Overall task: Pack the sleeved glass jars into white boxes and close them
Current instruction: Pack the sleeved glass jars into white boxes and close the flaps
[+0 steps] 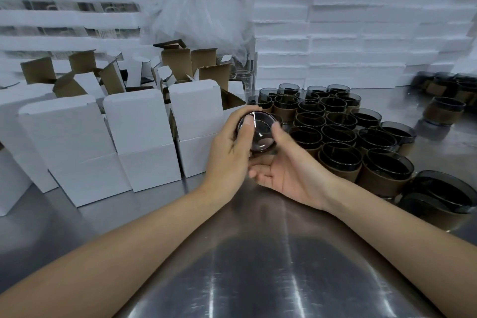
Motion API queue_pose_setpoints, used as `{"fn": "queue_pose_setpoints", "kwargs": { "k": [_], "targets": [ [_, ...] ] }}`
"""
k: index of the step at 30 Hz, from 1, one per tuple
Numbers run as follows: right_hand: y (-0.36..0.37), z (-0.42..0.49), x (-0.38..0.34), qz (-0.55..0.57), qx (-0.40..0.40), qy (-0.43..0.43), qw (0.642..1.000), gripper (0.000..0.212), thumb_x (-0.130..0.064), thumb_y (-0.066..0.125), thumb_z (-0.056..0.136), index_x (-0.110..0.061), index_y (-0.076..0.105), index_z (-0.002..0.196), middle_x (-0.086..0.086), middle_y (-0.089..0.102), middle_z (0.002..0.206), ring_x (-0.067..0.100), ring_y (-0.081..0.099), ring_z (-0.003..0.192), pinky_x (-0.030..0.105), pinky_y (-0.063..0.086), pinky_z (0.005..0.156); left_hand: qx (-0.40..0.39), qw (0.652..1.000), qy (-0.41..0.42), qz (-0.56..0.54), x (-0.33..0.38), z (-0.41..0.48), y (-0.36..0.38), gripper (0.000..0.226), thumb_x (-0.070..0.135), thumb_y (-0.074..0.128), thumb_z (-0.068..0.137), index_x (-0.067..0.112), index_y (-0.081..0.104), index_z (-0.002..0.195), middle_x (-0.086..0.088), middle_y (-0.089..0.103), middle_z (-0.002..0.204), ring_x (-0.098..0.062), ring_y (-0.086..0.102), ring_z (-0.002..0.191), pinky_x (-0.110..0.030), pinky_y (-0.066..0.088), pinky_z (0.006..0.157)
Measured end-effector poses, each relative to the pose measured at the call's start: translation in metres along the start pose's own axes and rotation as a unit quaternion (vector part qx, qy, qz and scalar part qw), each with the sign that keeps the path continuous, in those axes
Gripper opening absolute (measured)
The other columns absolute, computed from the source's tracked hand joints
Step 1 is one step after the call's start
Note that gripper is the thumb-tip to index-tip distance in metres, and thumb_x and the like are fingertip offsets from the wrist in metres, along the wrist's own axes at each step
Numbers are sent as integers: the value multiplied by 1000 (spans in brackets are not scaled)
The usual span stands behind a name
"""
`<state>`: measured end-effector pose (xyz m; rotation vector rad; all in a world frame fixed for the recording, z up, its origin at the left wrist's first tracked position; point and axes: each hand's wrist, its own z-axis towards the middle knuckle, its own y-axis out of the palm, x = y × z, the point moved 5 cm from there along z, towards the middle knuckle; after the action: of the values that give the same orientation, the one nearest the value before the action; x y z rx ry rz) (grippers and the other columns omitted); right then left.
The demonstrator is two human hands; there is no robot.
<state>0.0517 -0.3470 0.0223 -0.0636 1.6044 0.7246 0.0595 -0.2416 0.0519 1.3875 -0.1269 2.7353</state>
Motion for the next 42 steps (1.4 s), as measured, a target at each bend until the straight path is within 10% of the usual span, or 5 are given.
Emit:
{"fn": "queue_pose_setpoints", "kwargs": {
  "k": [12, 17, 34, 42],
  "targets": [
    [-20, -7, -28, -195, 184, -238, 934, 59, 5, 71, 79, -27, 41, 118, 8, 70, 105, 27, 70, 95, 47, 56, 87, -3, 996, -46, -71, -10, -2, 4, 55, 47, 41, 93, 20, 46, 140, 6, 53, 139, -7, 48, 129, -36, 39, 110],
    [-18, -7, -29, -231, 169, -250, 925, 66, 5, 70, 80, -35, 43, 124, 5, 68, 115, 28, 66, 105, 54, 49, 97, -13, 996, -43, -72, -13, 0, 6, 38, 22, 54, 96, 27, 42, 132, 16, 59, 123, 8, 57, 111, -8, 44, 85],
    [-18, -10, -31, -228, 197, -264, 916, 65, 2, 74, 78, -27, 44, 128, 1, 63, 123, 19, 67, 102, 47, 52, 94, -12, 994, -47, -99, -15, 1, 6, 47, 38, 51, 91, 23, 45, 135, 12, 60, 124, -1, 55, 118, -17, 46, 93],
    [-7, -24, -47, -310, 230, -339, 858, 68, 2, 80, 70, -36, 49, 117, -14, 57, 118, 15, 52, 62, 42, 53, 70, -23, 978, -137, -153, -33, 3, 11, 37, 25, 21, 106, 19, 56, 118, 2, 72, 100, -11, 65, 101, -25, 50, 89]
  ]
}}
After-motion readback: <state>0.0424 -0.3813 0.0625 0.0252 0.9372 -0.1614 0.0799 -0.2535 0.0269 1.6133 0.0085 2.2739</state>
